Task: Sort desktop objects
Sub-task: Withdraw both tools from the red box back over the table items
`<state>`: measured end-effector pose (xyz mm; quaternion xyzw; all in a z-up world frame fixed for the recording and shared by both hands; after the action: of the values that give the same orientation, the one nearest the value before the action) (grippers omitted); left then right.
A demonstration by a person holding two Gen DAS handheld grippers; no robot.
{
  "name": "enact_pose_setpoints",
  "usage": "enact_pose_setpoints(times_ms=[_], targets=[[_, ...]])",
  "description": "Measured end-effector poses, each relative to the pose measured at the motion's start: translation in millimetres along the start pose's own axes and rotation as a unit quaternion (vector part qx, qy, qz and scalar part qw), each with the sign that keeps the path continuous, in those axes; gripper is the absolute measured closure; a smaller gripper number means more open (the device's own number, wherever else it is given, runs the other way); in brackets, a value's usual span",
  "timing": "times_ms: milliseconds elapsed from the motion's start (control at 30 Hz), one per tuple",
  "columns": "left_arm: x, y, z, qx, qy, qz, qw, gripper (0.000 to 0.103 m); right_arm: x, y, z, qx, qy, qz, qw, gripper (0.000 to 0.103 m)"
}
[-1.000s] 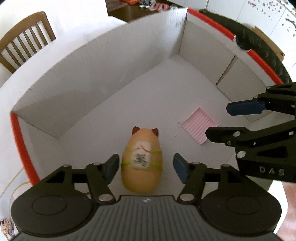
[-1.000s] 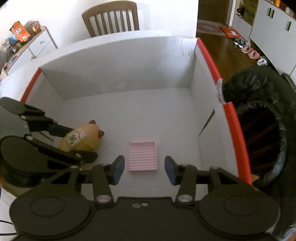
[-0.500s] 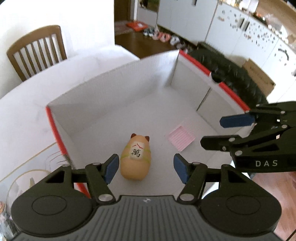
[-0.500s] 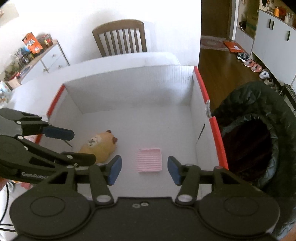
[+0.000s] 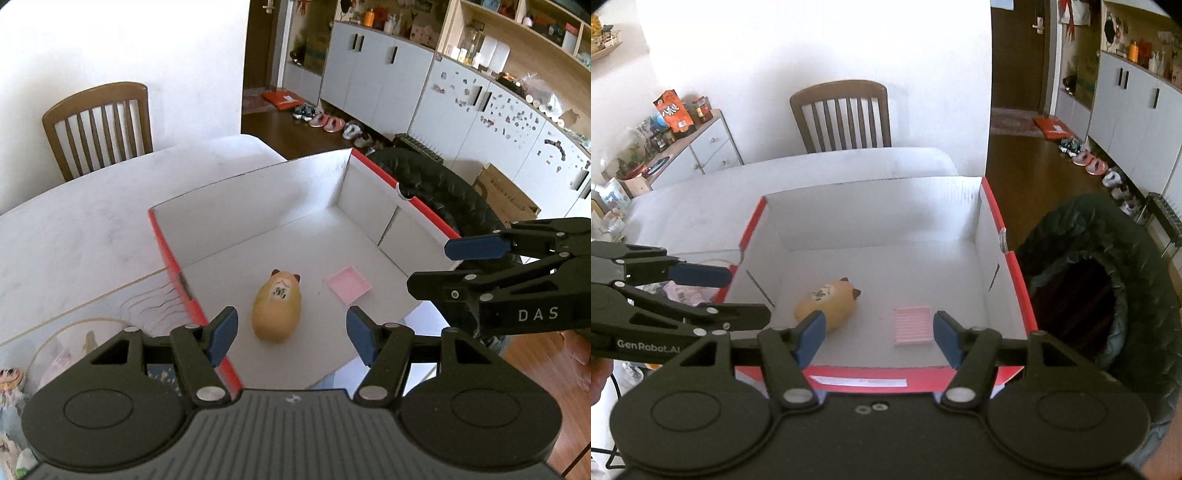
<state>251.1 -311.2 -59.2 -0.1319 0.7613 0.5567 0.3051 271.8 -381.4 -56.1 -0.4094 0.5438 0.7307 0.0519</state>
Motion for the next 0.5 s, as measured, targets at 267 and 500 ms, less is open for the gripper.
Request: enact_pose_setpoints(times_ms=[267, 500], targets=[[19.9, 27.0, 21.1, -0.006, 0.003, -0.008, 0.9999, 0.039, 0.6, 16.2, 31.2, 0.009, 0.034, -0.030, 0.999, 0.028], [37.4, 54.3, 54.5, -0.011, 0.013, -0.025, 0.9995, 0.036, 8.3, 23.4, 65.8, -0.001, 0.027, -0.044, 0.999, 0.023]])
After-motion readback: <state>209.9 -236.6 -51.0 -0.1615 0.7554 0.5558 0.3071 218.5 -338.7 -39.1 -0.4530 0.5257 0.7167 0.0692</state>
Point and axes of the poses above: each gripper's, at about its wrist camera, not at the fingertips, and y roughly against the way its jaws point, z to its left, x to its underside, the point moved 10 cm from there along -y, roughly the way its jaws point, and after that the axes turned 7 degrees about y, right-handed, at the moved point
